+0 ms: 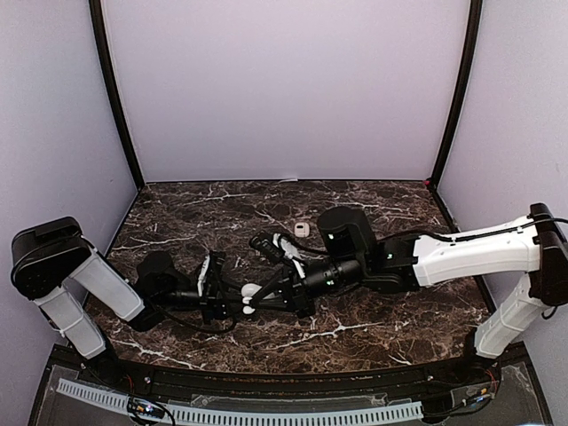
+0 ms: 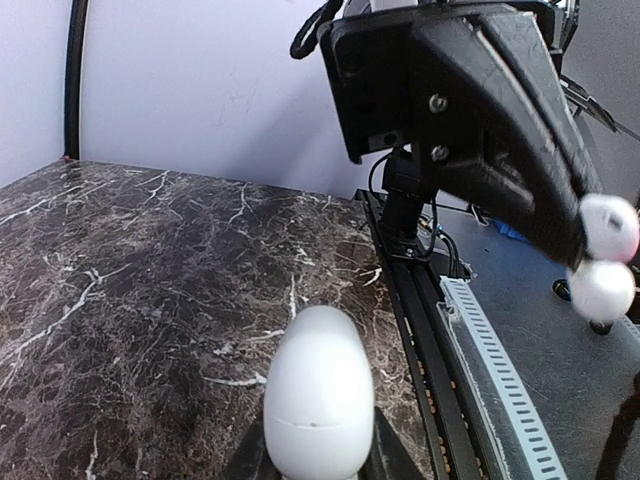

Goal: Insert the wireless bluetooth earbuds into the charging case
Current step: Open the charging case, then insert the right earbud into the right side groove of the charging case.

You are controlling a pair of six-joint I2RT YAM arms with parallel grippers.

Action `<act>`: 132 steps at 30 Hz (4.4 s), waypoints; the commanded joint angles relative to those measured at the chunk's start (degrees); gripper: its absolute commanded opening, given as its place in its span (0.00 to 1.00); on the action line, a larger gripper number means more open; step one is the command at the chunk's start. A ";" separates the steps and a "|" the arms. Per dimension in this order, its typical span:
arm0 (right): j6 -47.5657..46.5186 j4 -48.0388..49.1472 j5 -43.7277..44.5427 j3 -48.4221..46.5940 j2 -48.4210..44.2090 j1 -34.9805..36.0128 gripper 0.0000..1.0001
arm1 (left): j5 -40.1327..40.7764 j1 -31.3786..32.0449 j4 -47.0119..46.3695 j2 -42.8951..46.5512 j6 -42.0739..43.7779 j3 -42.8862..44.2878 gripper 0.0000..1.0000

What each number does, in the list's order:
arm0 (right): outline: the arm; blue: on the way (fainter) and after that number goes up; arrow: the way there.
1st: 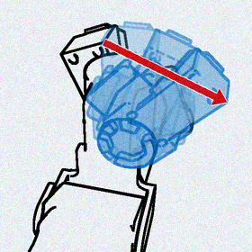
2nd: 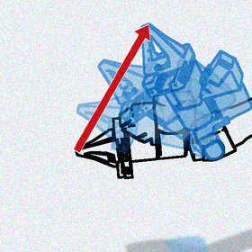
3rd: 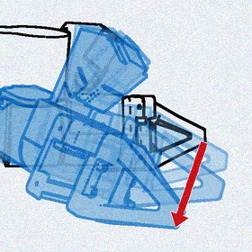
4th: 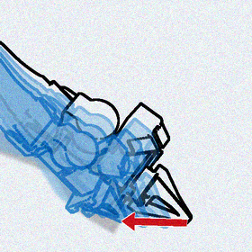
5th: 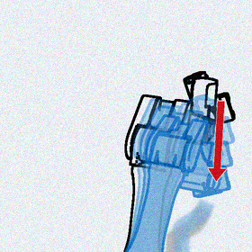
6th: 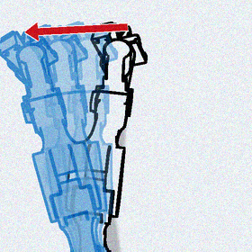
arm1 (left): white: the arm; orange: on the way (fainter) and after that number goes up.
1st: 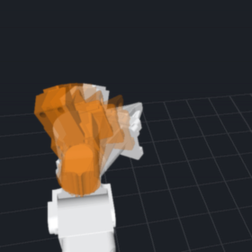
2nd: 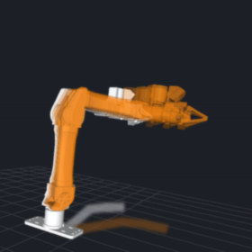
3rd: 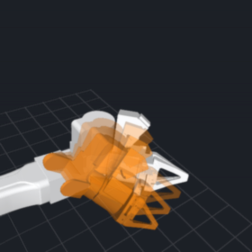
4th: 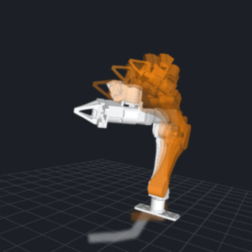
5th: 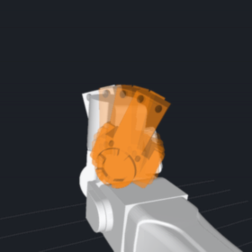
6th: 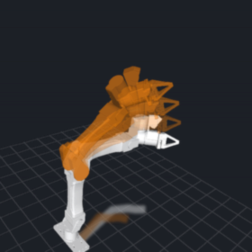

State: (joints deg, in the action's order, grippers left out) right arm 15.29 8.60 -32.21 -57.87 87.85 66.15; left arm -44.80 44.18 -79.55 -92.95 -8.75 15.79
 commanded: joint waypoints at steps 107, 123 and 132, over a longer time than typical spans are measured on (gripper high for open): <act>-138.71 22.05 25.76 23.48 -7.27 12.87 0.00 | -46.30 -0.94 -25.39 -19.55 -45.87 16.12 0.00; -139.84 26.53 27.31 21.96 -2.93 12.93 0.00 | -46.69 -0.94 -25.39 -19.47 -45.74 16.05 0.00; -140.46 26.65 26.16 21.40 -2.22 13.03 0.00 | -46.67 -0.94 -25.42 -19.55 -45.91 16.04 0.00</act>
State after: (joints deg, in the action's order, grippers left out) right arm -118.06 32.73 -5.54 -34.94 84.47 78.52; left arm -89.56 43.29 -92.05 -113.25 -54.68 31.05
